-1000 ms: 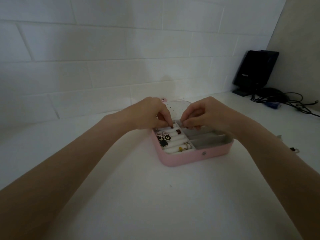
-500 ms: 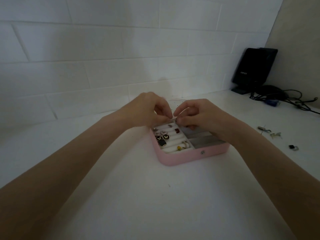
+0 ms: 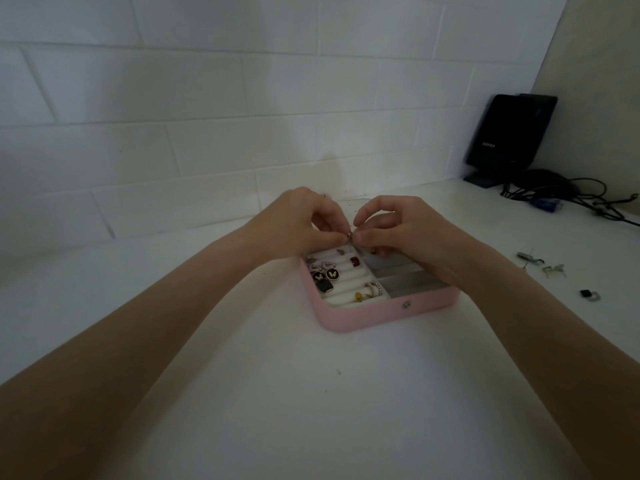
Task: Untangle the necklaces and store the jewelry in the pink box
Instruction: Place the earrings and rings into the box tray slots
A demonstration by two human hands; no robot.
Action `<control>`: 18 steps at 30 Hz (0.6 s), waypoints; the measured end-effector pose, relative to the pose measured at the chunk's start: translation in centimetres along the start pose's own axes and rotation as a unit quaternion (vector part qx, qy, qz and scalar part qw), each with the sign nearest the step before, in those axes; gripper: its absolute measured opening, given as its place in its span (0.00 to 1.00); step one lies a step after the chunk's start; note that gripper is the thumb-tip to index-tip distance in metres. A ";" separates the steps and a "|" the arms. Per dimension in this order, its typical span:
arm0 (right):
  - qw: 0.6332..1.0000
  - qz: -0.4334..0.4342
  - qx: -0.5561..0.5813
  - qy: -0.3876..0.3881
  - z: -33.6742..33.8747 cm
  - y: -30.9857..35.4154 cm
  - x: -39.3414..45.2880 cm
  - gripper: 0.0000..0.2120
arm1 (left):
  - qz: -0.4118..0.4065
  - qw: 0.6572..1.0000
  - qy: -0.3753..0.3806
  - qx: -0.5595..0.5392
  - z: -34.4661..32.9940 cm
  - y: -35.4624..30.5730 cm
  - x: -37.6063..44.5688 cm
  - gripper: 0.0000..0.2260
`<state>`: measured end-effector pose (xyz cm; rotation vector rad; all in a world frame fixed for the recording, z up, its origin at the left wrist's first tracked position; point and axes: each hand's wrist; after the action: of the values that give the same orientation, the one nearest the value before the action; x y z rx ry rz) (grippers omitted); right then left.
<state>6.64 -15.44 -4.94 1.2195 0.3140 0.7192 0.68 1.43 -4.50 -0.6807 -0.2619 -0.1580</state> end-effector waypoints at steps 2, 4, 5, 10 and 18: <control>1.000 0.008 0.021 -0.007 0.0 -0.1 0.0 0.06 | -0.006 1.000 -0.021 -0.004 0.0 0.1 0.0 0.08; 0.999 0.032 0.028 -0.009 0.0 -0.2 0.0 0.07 | -0.004 0.999 -0.026 -0.022 0.3 0.3 0.0 0.09; 0.999 0.046 0.025 -0.007 0.0 -0.2 0.0 0.09 | 0.002 0.999 -0.015 -0.035 0.4 0.4 0.0 0.08; 0.991 0.119 -0.066 0.016 -0.6 0.3 0.0 0.12 | 0.015 0.997 0.033 -0.075 0.8 0.7 -0.6 0.06; 0.981 0.146 -0.124 -0.012 -0.6 0.5 0.0 0.10 | 0.030 0.994 0.065 -0.088 0.9 0.5 -0.5 0.03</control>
<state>6.15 -14.90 -4.62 1.0455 0.0207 0.9650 0.15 2.45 -4.26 -0.8486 -0.1023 -0.1686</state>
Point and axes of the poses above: each hand's wrist, its own x-axis towards the middle knuckle, its own z-axis out of the back of the hand, y = z × x, and after that the axes turned 2 degrees about z, right-handed
